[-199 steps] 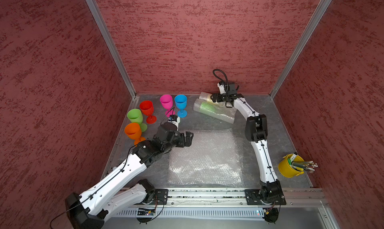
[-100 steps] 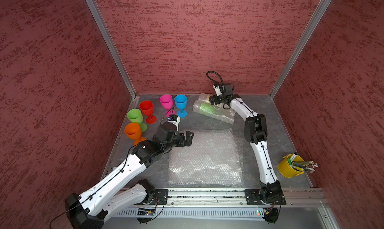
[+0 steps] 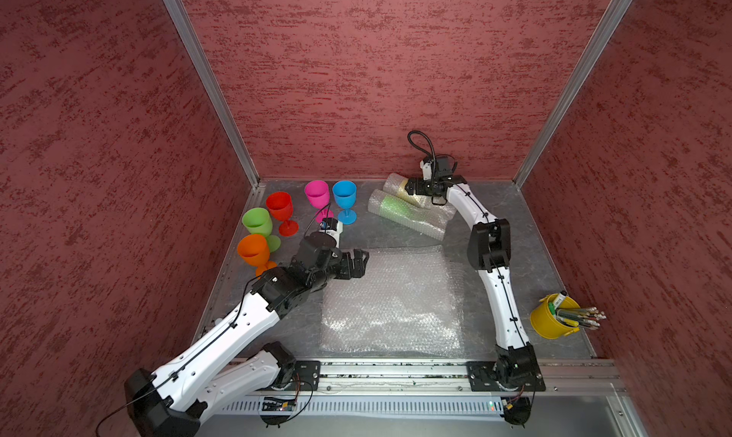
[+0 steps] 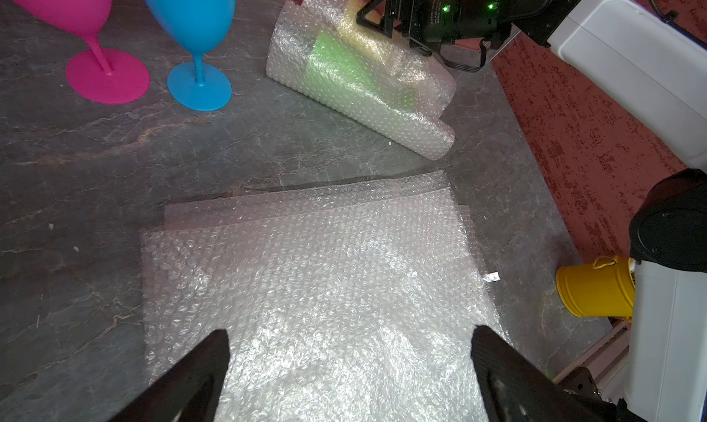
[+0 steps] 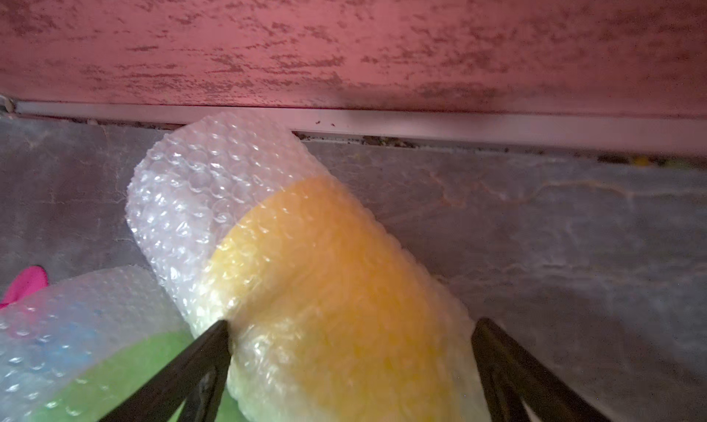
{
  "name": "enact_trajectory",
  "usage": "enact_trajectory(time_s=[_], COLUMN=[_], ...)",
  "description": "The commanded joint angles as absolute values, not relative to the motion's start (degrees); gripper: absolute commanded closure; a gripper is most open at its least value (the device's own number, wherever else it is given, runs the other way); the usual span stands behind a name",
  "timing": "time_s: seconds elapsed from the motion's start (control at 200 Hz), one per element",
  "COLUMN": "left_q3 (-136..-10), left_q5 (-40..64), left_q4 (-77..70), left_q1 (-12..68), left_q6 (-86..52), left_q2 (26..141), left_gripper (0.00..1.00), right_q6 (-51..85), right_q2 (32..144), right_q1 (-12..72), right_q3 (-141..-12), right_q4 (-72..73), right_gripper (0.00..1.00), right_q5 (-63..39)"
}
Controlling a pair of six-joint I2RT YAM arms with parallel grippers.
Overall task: Unpack wine glasses from bubble wrap
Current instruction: Move the bubble wrap to the center of the board, then pick up the bubble wrap from the center of the board.
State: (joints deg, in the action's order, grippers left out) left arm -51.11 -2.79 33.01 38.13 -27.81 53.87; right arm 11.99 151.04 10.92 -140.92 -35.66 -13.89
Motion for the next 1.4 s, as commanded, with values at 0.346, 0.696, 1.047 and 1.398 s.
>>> enact_trajectory(time_s=[0.346, 0.696, 1.047, 1.398], left_q3=[-50.12, -49.92, -49.75, -49.66], left_q5=[-0.68, 0.27, 0.78, 1.76], left_q4=[31.19, 30.63, 30.39, 30.06], left_q1=[37.18, 36.86, 36.38, 36.08], left_q6=[-28.56, -28.83, -29.17, -29.27], left_q2=[54.13, 54.69, 54.76, 54.63], left_gripper=[0.0, 0.0, 0.0, 0.0], right_q6=[10.08, 8.37, 26.32, 21.91], right_q2=[146.37, 154.45, 147.67, 134.54], right_q1=[13.01, 13.04, 7.13, 7.2], right_q3=[-134.27, -137.13, -125.29, -112.17], right_q4=[-50.77, -51.11, -41.77, -38.99], right_gripper=[0.01, 0.01, 0.19, 0.1], right_q5=[-3.32, 6.33, 2.31, 0.02])
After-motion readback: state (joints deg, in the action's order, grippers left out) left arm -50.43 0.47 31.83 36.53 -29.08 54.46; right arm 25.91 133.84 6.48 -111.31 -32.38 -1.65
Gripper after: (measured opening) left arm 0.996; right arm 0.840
